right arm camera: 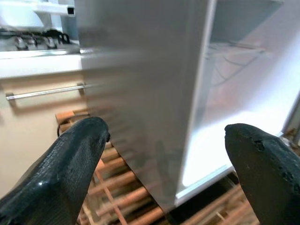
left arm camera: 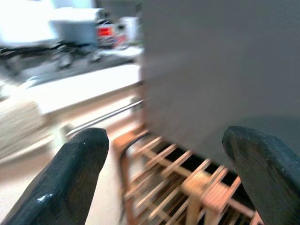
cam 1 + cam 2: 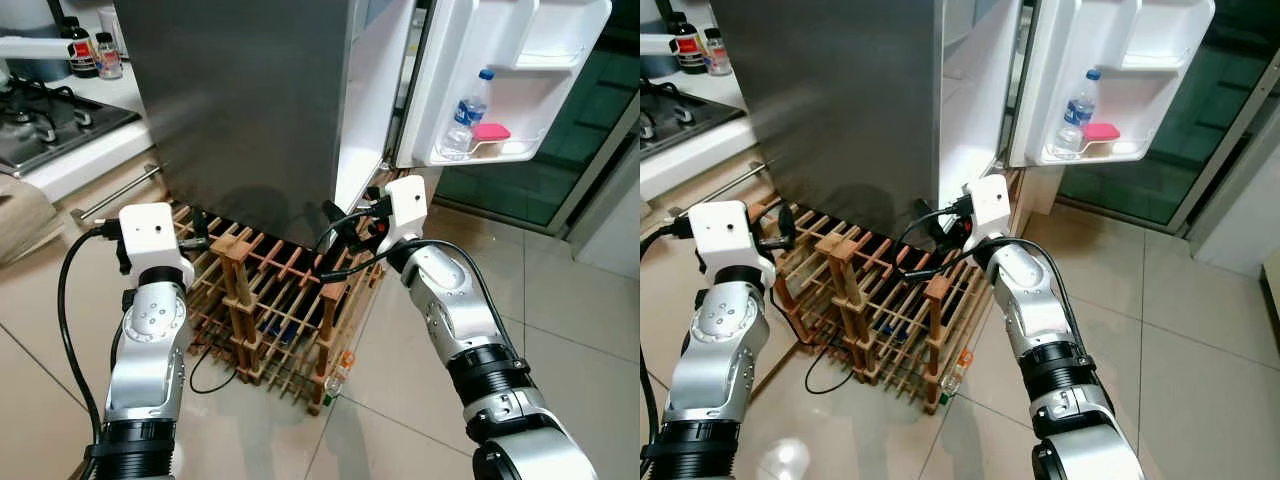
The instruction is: Restocking fridge
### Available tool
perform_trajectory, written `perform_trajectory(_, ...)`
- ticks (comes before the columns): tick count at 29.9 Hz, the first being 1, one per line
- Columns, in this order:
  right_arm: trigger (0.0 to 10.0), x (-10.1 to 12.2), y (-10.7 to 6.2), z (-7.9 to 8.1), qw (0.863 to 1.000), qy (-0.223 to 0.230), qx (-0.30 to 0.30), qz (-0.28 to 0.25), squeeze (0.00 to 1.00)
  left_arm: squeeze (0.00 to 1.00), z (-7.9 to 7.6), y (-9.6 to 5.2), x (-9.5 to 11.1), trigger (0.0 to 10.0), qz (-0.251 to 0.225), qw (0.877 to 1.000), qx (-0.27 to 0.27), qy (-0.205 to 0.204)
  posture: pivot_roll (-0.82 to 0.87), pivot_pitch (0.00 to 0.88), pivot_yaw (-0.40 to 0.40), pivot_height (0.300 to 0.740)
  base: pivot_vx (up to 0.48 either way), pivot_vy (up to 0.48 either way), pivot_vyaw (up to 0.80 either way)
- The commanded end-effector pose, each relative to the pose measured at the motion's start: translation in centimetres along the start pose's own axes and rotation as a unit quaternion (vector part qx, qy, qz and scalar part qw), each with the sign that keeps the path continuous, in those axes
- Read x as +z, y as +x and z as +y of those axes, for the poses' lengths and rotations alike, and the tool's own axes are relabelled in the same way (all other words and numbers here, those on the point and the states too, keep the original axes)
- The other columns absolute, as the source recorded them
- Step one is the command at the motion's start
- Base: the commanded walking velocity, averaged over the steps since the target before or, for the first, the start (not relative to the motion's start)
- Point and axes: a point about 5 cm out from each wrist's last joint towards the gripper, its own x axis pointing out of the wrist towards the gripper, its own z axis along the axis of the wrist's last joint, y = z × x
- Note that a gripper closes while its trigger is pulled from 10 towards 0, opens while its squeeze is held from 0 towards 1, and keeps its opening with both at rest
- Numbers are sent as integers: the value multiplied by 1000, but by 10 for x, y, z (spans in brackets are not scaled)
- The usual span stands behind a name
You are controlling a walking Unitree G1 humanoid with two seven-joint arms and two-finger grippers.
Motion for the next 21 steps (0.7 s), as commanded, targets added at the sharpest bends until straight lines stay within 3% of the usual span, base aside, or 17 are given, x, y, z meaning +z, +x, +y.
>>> perform_trajectory(1,10000,-10,-6,-7,1000,-2,-18,16,43,0,0,-2,1,10000,2,1000,5,1,-97,0,16,740,0,-454,0)
perform_trajectory(6,10000,-20,-15,-19,996,-1,-81,26,0,0,23,5,7,10000,-20,999,25,20,-86,0,13,740,0,-91,0)
perform_trajectory(9,10000,-32,-28,-34,988,-8,-153,34,0,0,35,1,19,10000,-79,996,8,40,-83,0,13,740,0,0,0)
perform_trajectory(12,10000,-38,-37,-41,985,6,-168,33,0,0,43,-6,11,10000,-63,998,18,23,-82,0,16,740,0,0,0)
perform_trajectory(13,10000,-40,-38,-42,985,34,-166,27,0,0,41,-7,9,10000,-57,998,18,17,-82,0,12,740,0,0,0)
perform_trajectory(15,10000,-40,-38,-42,985,46,-163,27,0,0,37,-7,9,10000,-56,998,12,14,-84,0,10,740,0,0,222)
perform_trajectory(18,10000,-36,-33,-39,988,44,-145,23,0,0,22,0,7,10000,-52,998,-14,19,-93,0,13,740,0,0,435)
perform_trajectory(21,10000,-34,-31,-40,987,48,-152,13,0,0,21,1,-11,10000,-15,1000,-24,1,-91,0,13,740,0,0,431)
